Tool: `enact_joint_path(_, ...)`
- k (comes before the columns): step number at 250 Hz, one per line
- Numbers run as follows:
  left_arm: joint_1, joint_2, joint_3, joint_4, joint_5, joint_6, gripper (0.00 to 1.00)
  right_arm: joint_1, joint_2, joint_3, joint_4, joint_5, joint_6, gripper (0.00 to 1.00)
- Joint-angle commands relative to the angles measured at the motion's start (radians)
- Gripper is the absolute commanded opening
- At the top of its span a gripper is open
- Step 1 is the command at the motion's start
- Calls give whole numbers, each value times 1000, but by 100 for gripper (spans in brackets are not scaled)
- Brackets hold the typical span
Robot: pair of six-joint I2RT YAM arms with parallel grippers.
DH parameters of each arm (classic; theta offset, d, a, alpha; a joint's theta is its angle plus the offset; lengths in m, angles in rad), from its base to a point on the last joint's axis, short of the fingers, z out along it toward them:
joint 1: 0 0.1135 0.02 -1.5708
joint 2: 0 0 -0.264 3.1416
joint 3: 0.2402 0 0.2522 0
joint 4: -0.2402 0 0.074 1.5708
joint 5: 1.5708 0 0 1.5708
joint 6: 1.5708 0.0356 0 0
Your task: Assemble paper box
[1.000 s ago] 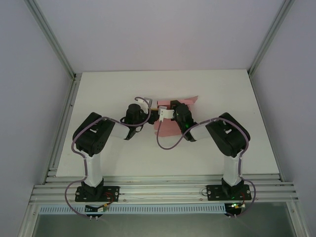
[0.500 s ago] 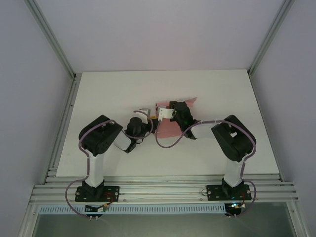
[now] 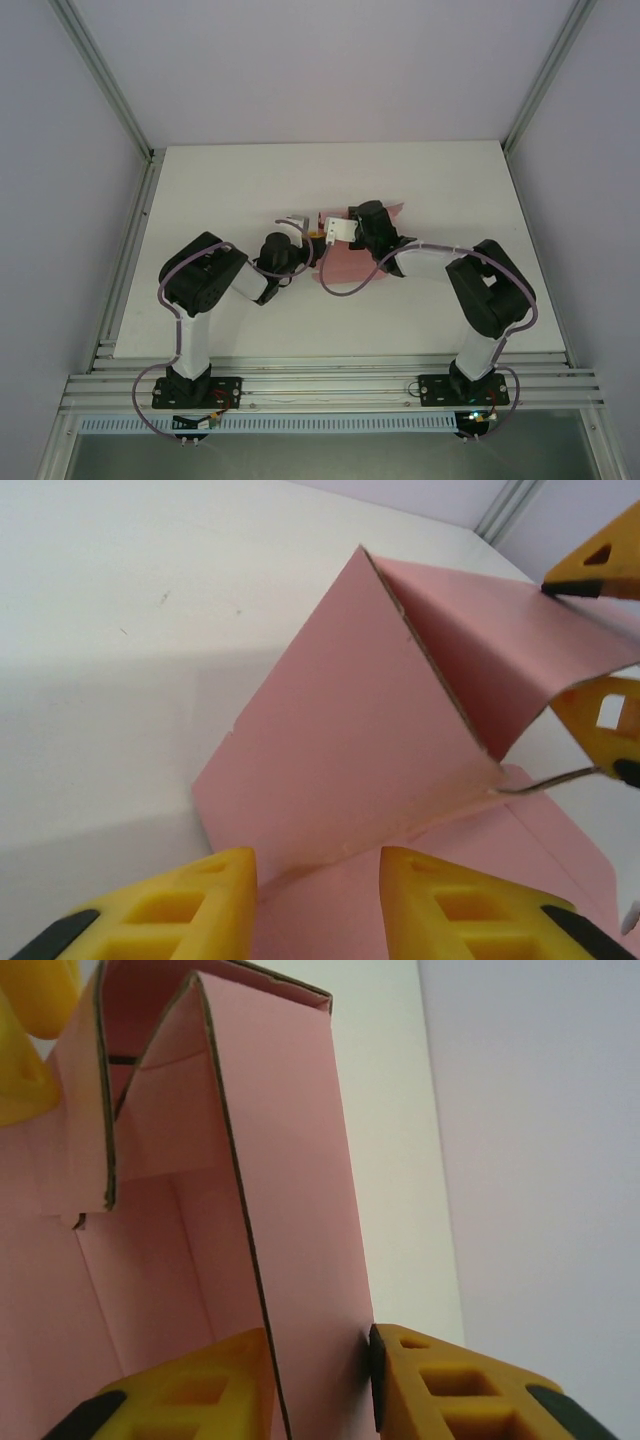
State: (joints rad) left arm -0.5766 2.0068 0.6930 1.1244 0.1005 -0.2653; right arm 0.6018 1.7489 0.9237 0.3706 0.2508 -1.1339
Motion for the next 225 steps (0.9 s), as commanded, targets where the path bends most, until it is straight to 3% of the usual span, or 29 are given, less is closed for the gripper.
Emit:
enact_joint_path(1,-8,-22,39,-11,65,24,40,-6,22,9,-201,-52,56,28)
enact_joint_path(29,-8,-7,71,-34,104,19,43,-6,41,30,-247,-49,74,24)
enact_joint_path(60,-9,9,90,-19,54,-20,43,-7,42,25,-256,-69,90,23)
enact_joint_path(91,-12,17,112,8,47,-58,43,-2,42,38,-309,-87,104,15)
enact_joint_path(172,-30,84,159,110,62,-153,40,48,61,-36,-229,8,115,16)
enact_joint_path(197,-33,51,117,125,97,-106,44,61,87,-89,-120,85,107,16)
enact_joint_path(225,-28,1,63,77,105,-56,52,50,72,-84,-139,104,137,15)
